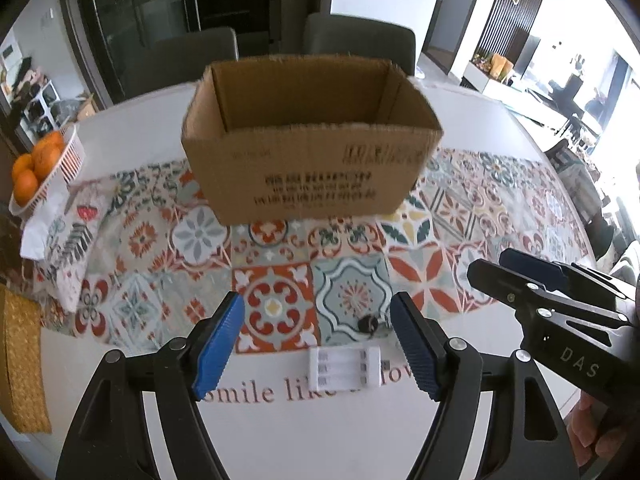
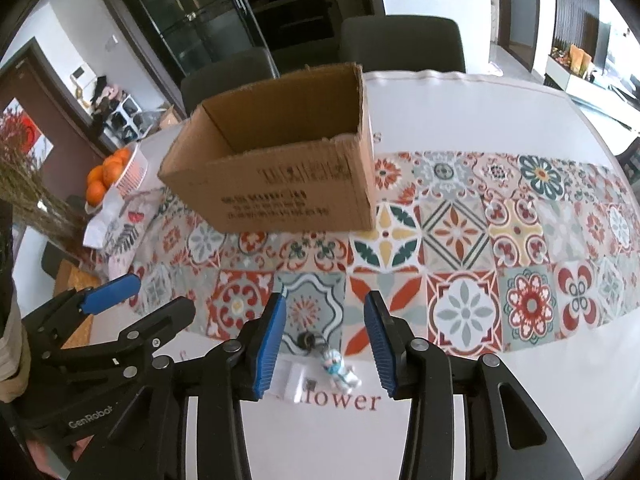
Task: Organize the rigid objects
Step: 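Withdraw both open grippers from the box back toward the table, then move the left gripper to the white battery charger while the right gripper approaches the astronaut keychain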
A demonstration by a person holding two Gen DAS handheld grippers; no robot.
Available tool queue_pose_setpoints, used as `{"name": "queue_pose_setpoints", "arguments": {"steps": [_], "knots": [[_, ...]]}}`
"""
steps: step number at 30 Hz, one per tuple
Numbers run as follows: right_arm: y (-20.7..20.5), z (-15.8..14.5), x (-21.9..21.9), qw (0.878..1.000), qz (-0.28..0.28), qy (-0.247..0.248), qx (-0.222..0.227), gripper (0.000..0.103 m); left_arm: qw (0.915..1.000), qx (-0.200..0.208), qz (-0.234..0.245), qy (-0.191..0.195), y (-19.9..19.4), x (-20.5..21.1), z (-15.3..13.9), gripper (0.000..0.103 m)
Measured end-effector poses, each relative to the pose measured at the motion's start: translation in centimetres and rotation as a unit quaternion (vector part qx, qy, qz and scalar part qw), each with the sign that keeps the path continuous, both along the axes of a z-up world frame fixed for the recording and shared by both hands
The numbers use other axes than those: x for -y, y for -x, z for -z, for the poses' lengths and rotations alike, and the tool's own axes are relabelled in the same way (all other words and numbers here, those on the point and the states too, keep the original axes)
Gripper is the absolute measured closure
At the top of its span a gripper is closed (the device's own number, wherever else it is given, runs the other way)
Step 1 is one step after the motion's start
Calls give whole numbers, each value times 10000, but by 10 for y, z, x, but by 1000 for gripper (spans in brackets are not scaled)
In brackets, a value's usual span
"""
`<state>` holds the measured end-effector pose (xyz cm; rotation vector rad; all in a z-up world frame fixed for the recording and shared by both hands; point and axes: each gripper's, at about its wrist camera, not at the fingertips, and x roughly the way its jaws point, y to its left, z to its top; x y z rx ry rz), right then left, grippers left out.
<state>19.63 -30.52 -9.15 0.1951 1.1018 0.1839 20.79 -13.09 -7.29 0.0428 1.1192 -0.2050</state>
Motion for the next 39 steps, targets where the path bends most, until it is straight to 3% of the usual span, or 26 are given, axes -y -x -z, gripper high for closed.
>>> {"name": "queue_pose_setpoints", "arguments": {"steps": [21,39], "knots": [[17,64,-2,9957,-573,-211,-696,60,9956,-868,221,-259,32,14,71,28],[25,101,-7,9878,-1222,-141,-955,60,9874,-1428,615,-312,44,32,115,26]]}}
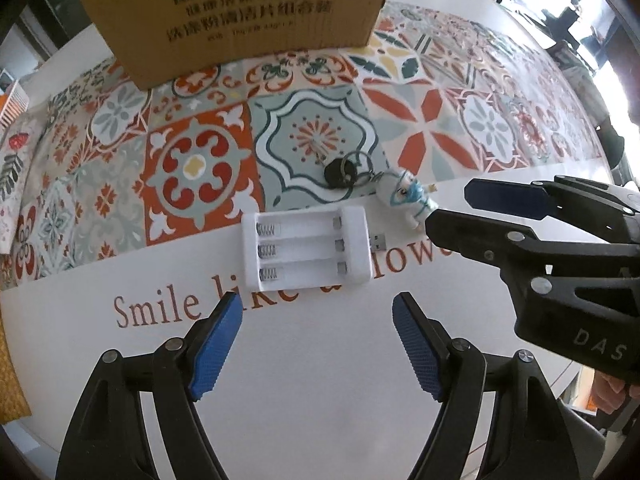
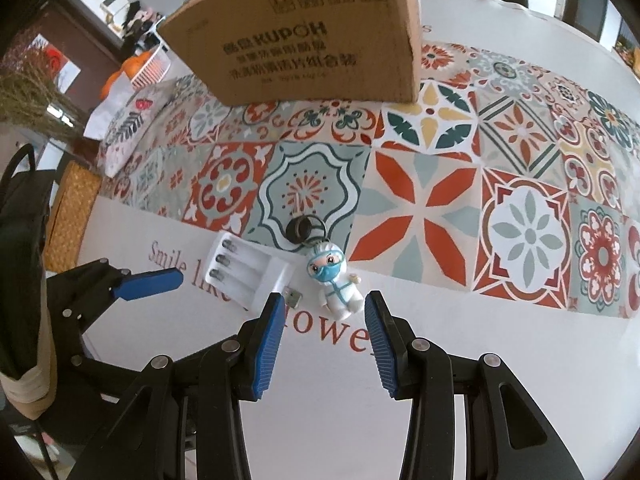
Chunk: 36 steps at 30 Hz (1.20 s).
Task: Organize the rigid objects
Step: 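Move the left gripper to the white battery charger while the right gripper approaches the astronaut keychain, then close the left gripper on the battery charger while the right gripper grasps the astronaut keychain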
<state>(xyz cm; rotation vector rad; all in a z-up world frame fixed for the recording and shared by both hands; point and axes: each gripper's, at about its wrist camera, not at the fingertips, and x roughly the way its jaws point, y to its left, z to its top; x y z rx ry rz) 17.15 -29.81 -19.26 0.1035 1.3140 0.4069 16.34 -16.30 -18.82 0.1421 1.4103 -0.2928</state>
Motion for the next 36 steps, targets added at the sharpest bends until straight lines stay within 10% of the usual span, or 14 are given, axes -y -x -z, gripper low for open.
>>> {"name": "queue_pose_setpoints", "arguments": {"steps": [36], "knots": [[-25,35,-32,9977,-467,499,37,66,9991,220,-359,-9,-17,-20,27,28]]}}
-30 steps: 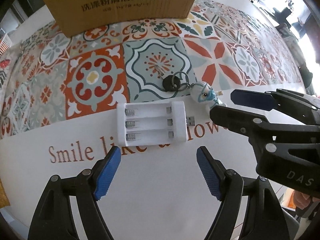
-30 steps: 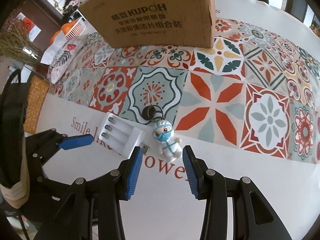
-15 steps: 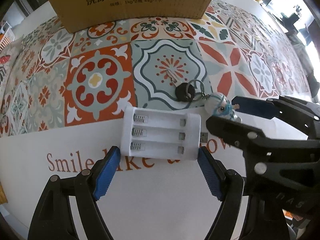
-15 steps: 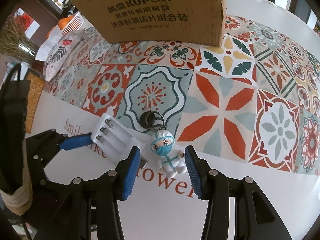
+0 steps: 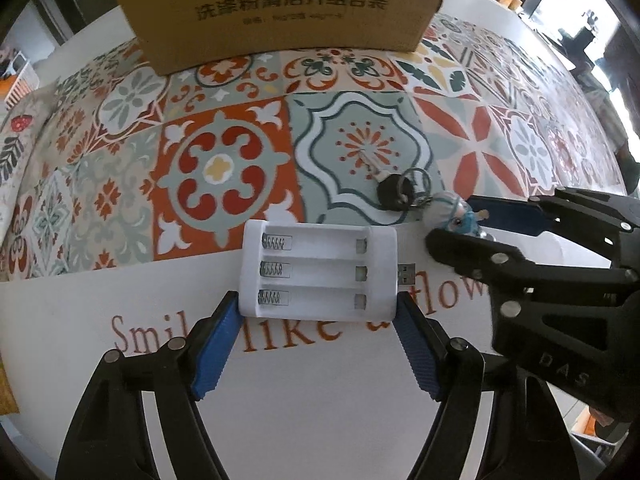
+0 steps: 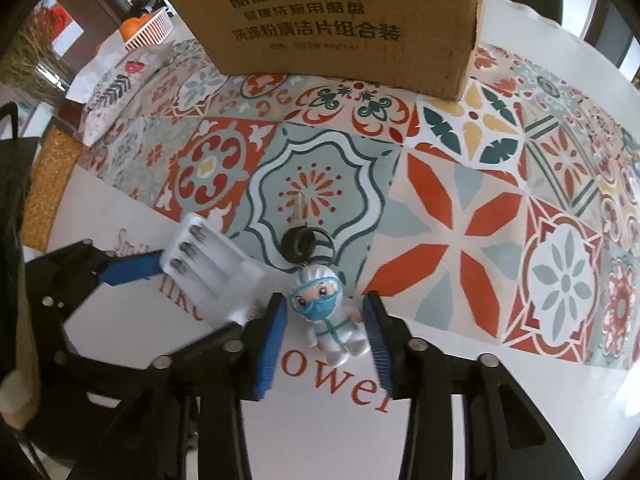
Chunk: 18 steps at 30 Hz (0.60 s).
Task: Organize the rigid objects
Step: 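Close the left gripper on the battery charger while the right gripper grasps the astronaut keychain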
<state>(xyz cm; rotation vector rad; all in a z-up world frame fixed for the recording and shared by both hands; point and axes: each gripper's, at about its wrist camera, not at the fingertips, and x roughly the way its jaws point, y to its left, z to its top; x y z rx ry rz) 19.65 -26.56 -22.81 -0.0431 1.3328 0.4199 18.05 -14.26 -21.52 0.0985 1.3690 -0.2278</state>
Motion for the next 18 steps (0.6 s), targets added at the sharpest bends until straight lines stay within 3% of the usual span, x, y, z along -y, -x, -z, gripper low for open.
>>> {"name": "queue_pose_setpoints", "arguments": {"steps": [8,18], "knots": [[5,-6,2,9994,257,103,184,67,9998,103,-164,-39,2,-15,-3,28],[16,-25,5,9978,542,28,368,67,9971,719,-188,-157,1,-33,-38,28]]}}
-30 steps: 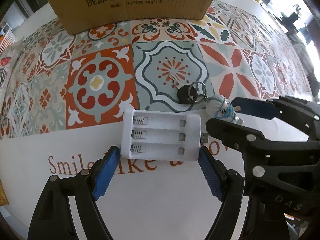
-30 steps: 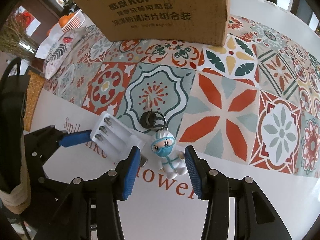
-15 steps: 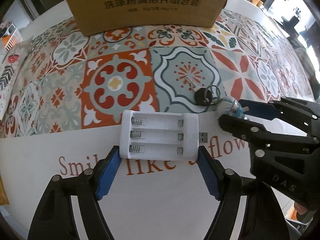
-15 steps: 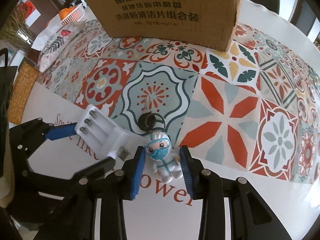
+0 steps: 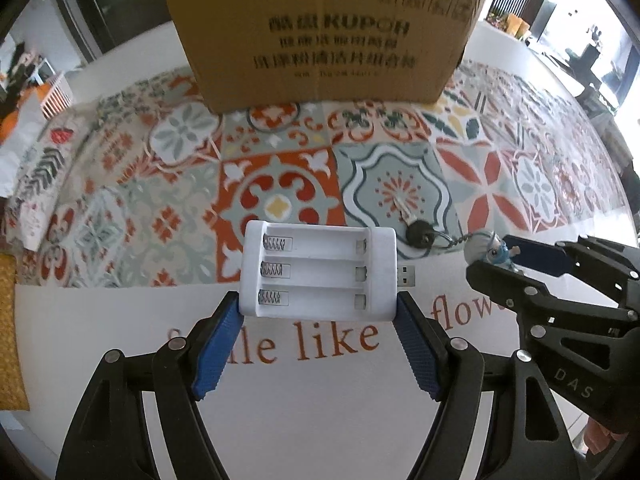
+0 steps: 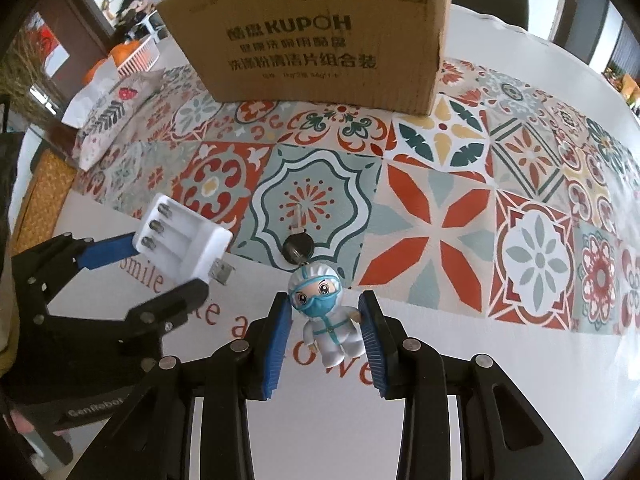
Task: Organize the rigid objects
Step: 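Close the left gripper on the battery charger while the right gripper grasps the astronaut keychain, then lift and carry the battery charger and astronaut keychain over the box with both grippers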
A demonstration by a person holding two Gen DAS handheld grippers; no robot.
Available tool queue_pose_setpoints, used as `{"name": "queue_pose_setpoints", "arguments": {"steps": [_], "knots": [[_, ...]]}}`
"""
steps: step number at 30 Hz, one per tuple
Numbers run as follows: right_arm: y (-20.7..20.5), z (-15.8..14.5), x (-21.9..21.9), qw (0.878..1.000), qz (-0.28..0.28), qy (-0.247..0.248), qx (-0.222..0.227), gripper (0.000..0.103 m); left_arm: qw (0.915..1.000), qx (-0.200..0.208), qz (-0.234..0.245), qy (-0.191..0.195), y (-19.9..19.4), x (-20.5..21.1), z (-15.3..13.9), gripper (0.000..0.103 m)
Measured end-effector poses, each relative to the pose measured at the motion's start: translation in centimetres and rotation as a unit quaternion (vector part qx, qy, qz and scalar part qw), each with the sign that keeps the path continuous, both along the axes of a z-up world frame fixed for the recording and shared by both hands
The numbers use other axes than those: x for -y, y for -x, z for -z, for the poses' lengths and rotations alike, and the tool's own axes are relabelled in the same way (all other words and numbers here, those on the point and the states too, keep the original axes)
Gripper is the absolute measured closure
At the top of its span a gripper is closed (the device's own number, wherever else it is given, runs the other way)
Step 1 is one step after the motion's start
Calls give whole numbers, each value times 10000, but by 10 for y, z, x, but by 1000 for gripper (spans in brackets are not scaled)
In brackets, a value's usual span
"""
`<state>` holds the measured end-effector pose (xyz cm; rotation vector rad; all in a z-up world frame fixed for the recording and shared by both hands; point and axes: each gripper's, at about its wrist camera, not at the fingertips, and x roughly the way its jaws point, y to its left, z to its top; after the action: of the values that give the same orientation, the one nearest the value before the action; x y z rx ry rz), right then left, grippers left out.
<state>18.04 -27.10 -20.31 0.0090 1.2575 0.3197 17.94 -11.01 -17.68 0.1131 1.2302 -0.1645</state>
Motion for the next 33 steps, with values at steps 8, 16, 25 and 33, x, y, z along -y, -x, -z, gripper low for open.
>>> {"name": "queue_pose_setpoints", "arguments": {"steps": [8,16,25,33], "knots": [[5,-25,4,9991,280,-83,323,68,9993,379,2,-5,4,8,-25,28],[8,-52,4,9969,412,-199,639,68,9970,761,8,121,4,6,-55,28],[8,-90,3,9919,519,-259,1132,68,9925,1186,37,283,0,4,-92,28],[1,-122,1,9859,608,-295,1532,68,9877,1525,66,346,-9,3,-121,28]]}}
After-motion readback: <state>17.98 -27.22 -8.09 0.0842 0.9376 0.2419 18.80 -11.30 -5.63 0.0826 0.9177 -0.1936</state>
